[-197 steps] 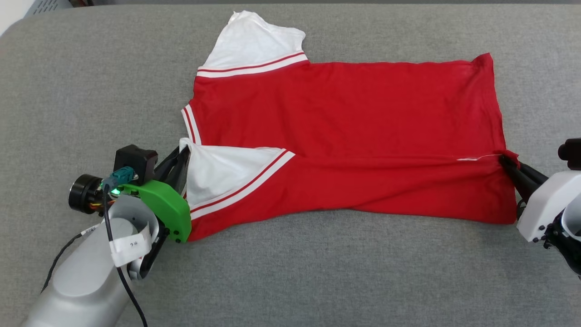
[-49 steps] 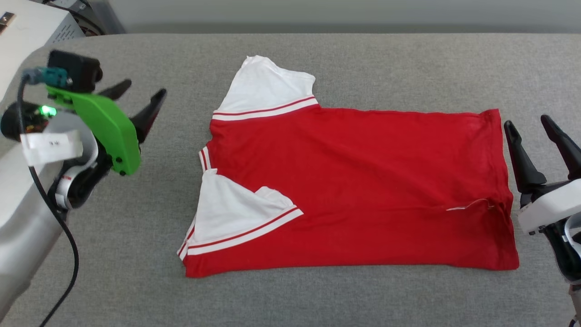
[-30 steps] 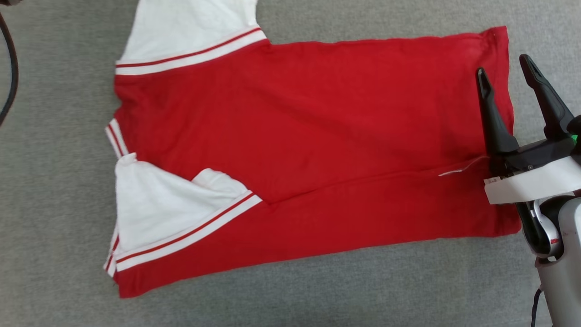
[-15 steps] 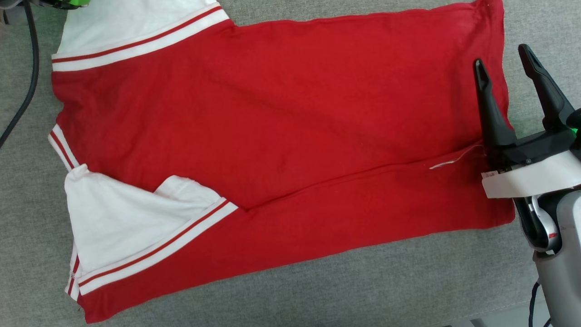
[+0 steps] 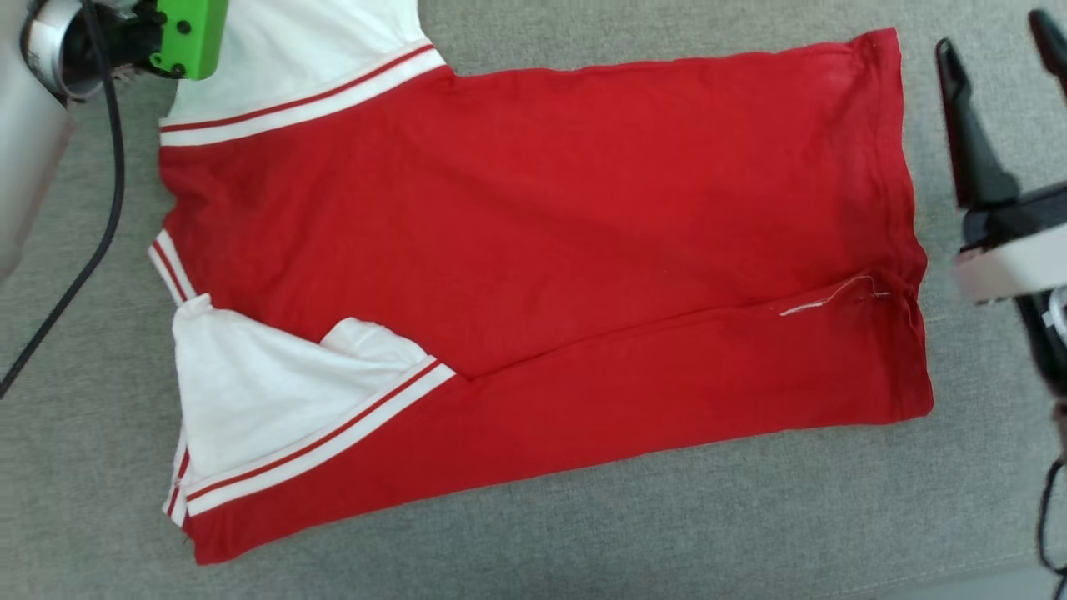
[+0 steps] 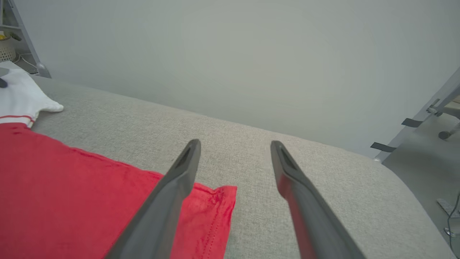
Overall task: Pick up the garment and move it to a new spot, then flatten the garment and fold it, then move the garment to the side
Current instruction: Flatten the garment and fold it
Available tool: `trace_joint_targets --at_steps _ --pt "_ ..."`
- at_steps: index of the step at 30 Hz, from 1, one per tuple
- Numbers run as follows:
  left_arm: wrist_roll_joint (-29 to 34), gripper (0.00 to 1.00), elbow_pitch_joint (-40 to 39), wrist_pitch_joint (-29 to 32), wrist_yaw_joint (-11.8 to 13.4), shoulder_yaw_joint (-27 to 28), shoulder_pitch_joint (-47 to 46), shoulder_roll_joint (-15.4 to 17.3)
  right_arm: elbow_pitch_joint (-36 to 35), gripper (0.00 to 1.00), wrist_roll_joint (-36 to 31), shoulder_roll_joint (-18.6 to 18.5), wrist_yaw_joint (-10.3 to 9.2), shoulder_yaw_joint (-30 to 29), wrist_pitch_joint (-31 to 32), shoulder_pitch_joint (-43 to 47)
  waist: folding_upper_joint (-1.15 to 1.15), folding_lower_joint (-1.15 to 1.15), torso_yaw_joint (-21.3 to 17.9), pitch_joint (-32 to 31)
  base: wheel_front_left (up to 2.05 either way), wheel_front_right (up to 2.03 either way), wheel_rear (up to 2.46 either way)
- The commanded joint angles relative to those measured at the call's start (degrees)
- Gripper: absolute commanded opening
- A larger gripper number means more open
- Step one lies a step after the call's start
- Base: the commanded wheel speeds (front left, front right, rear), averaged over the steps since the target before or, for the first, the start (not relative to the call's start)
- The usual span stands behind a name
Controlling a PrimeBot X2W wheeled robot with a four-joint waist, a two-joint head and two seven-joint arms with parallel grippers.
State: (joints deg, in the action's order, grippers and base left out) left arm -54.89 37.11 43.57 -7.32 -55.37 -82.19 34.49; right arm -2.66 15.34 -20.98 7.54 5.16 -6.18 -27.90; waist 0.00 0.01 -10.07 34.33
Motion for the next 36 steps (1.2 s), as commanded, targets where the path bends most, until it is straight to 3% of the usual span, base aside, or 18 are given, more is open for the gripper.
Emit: trace_joint_targets --at_steps 1,6,10,11,17,23,34,35,36 --pt "0.1 0.00 -1.0 -1.6 -0.1 -0.2 1.2 -0.3 0.7 1.00 0.0 -1.8 -0.05 0.0 2.9 -2.0 0.00 -0.01 2.4 -2.9 0.00 0.00 0.00" --pt "-0.1 0.00 -5.3 -5.3 -0.1 -1.8 3.2 -0.4 2.8 1.00 4.0 -7.5 -0.05 2.0 14.6 -6.5 0.00 -0.01 4.8 -5.7 0.00 0.00 0.00" --pt "0.0 0.00 -8.5 -7.6 -0.2 -2.8 4.6 -0.2 6.0 1.00 10.2 -11.4 -0.05 4.8 27.7 -10.0 0.00 -0.01 6.1 -7.0 0.00 0.00 0.00" --pt "0.1 0.00 -10.7 -9.0 -0.2 -3.3 5.4 -0.4 8.9 1.00 16.8 -14.1 -0.05 7.5 38.1 -12.8 0.00 -0.01 7.1 -7.3 0.00 0.00 0.00" --pt "0.0 0.00 -14.2 -10.6 -0.1 -3.4 5.8 -1.3 13.5 1.00 24.7 -18.2 -0.05 11.5 54.0 -18.7 0.00 -0.01 9.3 -6.1 0.00 0.00 0.00" --pt "0.9 0.00 -16.4 -11.4 0.1 -3.7 5.0 -2.1 18.4 1.00 25.3 -17.7 -0.05 13.6 60.3 -23.4 0.00 -0.01 11.4 -3.6 0.00 0.00 0.00" --pt "1.1 0.00 -16.6 -12.6 0.1 -3.9 4.8 -2.4 27.0 1.00 24.7 -13.9 -0.05 20.4 58.3 -21.6 0.00 -0.01 12.2 -2.0 0.00 0.00 0.00" --pt "1.0 0.00 -16.3 -12.8 0.1 -3.9 5.0 -2.4 27.1 0.42 24.9 -13.9 -0.05 20.7 57.0 -21.6 0.00 -0.01 12.1 -2.3 0.00 0.00 0.00" --pt "0.9 0.00 -15.9 -13.2 0.0 -4.0 5.3 -2.3 27.3 0.00 25.0 -14.0 -0.05 21.0 55.2 -21.6 0.00 -0.01 11.9 -2.8 0.00 0.00 0.00"
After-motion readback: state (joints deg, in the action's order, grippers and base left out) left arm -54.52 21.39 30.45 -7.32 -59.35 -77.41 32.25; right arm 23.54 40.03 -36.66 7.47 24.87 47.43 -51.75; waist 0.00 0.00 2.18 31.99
